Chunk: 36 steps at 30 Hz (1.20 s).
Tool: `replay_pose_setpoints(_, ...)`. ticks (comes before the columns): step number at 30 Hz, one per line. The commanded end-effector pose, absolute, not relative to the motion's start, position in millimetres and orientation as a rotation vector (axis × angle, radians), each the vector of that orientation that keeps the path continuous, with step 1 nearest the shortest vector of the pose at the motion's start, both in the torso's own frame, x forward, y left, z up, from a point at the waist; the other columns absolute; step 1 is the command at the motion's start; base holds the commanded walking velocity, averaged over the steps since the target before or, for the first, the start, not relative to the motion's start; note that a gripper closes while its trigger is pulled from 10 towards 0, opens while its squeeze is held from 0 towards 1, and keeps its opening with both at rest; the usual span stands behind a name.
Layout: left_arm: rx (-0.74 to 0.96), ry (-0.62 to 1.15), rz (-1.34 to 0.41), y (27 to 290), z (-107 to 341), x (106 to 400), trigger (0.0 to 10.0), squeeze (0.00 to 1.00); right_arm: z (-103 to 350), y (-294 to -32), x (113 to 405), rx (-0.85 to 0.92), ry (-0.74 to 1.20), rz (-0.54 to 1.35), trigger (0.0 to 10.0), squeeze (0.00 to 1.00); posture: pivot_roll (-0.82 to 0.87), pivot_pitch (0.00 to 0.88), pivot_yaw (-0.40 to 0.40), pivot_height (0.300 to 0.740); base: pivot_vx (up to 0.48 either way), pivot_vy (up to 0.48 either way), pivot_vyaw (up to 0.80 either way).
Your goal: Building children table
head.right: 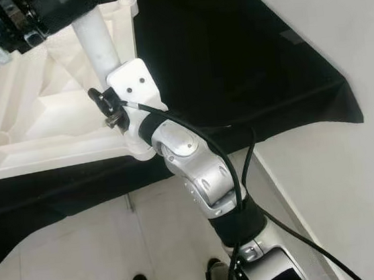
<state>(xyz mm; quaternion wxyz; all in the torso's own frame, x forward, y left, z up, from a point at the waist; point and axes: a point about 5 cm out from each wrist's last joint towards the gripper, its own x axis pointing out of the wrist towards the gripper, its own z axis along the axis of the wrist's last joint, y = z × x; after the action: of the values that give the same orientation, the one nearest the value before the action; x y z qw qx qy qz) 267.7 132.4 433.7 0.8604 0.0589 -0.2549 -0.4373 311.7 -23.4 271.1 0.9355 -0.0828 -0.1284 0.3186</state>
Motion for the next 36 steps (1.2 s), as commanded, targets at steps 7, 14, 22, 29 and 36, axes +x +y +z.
replay_pose_setpoints(7, 0.006, -0.433, -0.848, 148, 430, 297, 0.0, 0.00, 225, -17, 316, -0.196, -0.052, 0.706, 10.0, 0.00, 0.03, 0.272, 0.059, 0.740, 0.000, 0.000, 0.00)
replay_pose_setpoints(14, -0.024, -0.429, -0.868, 145, 432, 298, 0.0, 0.00, 238, -32, 332, -0.182, -0.066, 0.788, 10.0, 1.00, 0.03, 0.272, 0.055, 0.740, 0.000, 0.000, 0.00)
replay_pose_setpoints(22, -0.031, -0.422, -0.893, 140, 431, 296, 0.0, 0.00, 275, -64, 361, -0.279, -0.087, 1.015, 10.0, 1.00, 0.03, 0.281, 0.051, 0.740, 0.000, 0.000, 0.00)
replay_pose_setpoints(29, -0.036, -0.427, -0.979, 133, 430, 292, 0.0, 0.00, 300, -65, 370, -0.227, -0.137, 1.201, 10.0, 0.00, 0.04, 0.285, 0.053, 0.740, 0.000, 0.000, 0.00)
replay_pose_setpoints(36, 0.010, -0.499, -1.129, 122, 433, 281, 0.0, 0.00, 302, -44, 360, -0.317, -0.083, 1.497, 10.0, 0.00, 0.05, 0.290, 0.050, 0.740, 0.000, 0.000, 0.00)
